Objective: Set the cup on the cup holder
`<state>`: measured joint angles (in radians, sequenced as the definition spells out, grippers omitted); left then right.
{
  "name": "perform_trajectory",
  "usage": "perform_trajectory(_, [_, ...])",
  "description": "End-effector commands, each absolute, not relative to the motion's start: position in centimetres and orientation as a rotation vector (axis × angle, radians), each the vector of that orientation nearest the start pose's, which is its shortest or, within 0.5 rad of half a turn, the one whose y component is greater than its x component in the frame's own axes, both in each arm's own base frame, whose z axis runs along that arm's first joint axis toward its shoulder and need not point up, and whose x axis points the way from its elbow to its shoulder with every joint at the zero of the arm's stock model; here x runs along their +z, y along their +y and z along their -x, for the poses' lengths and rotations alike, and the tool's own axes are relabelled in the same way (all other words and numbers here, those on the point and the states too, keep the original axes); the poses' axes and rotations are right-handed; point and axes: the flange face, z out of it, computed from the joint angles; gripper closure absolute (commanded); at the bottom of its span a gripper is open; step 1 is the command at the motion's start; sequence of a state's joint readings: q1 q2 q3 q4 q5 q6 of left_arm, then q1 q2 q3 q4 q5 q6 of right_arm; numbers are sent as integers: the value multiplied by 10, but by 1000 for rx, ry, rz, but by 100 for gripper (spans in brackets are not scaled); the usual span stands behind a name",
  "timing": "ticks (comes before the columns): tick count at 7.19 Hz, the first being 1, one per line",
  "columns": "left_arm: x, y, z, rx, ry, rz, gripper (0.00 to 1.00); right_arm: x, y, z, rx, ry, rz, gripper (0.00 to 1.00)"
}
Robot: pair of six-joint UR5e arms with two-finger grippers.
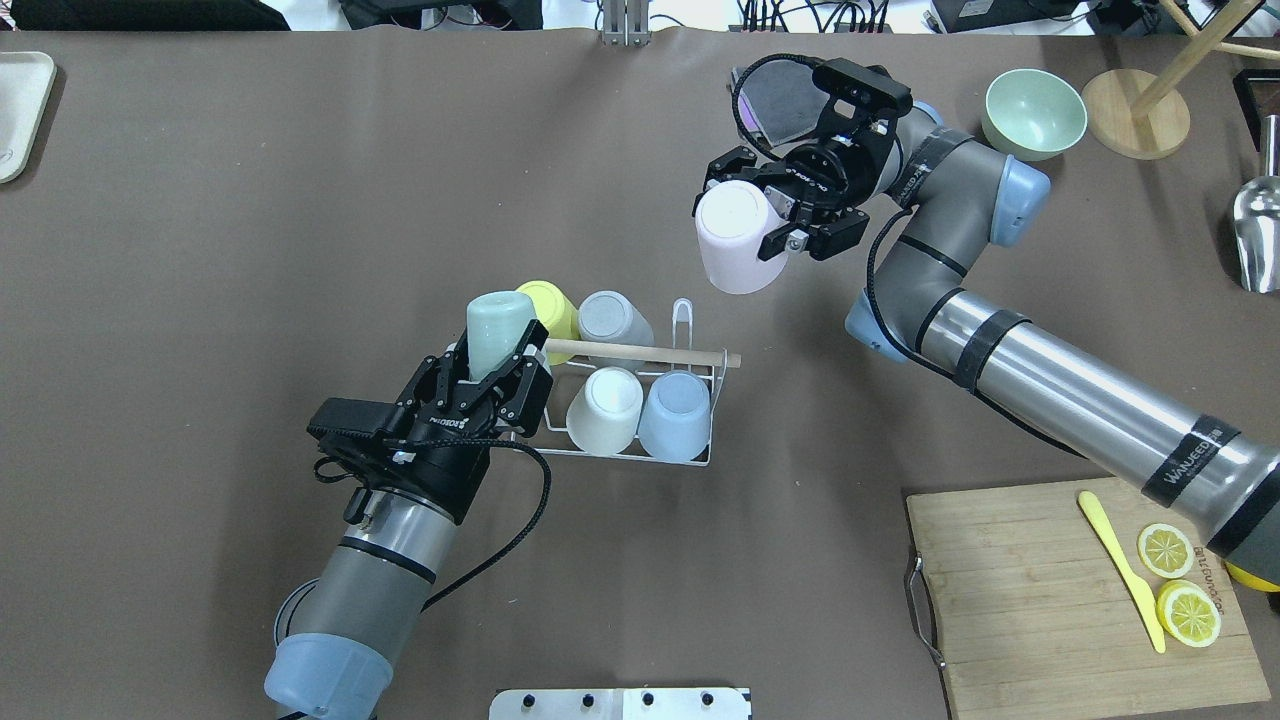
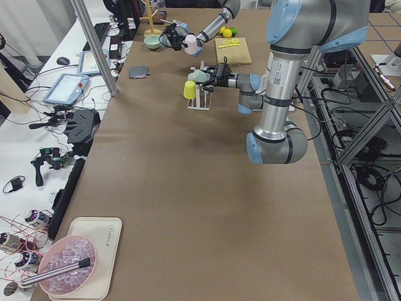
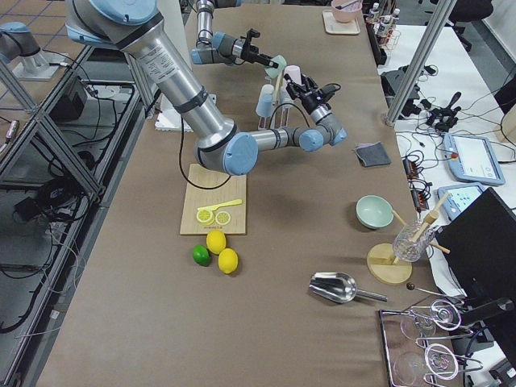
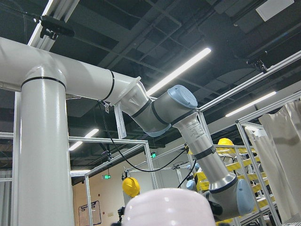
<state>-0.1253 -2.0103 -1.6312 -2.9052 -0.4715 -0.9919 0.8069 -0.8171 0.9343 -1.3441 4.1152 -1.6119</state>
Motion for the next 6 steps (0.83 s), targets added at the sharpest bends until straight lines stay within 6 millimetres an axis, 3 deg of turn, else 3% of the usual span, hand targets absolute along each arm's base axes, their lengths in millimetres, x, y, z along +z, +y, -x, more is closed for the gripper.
perform_trajectory(1, [257,-290,-513,-683,1189,-1246,67,327,-587,464,985,2506,1408,69])
perform_trajectory(2, [257,-290,-515,-680,1185,-1248,49,324,-584,470,980,2472,1435,69])
perform_trajectory(3, [258,-291,-513,-696,1174,-1256,20,318,-585,470,975,2447,1452,69])
perform_trajectory(4, [255,-291,-512,-723,1161,-1266,3,314,-586,470,958,2420,1478,69])
perform_trajectory(6, [254,-291,-511,-729,1163,-1266,2,316,-585,471,952,2398,1504,69])
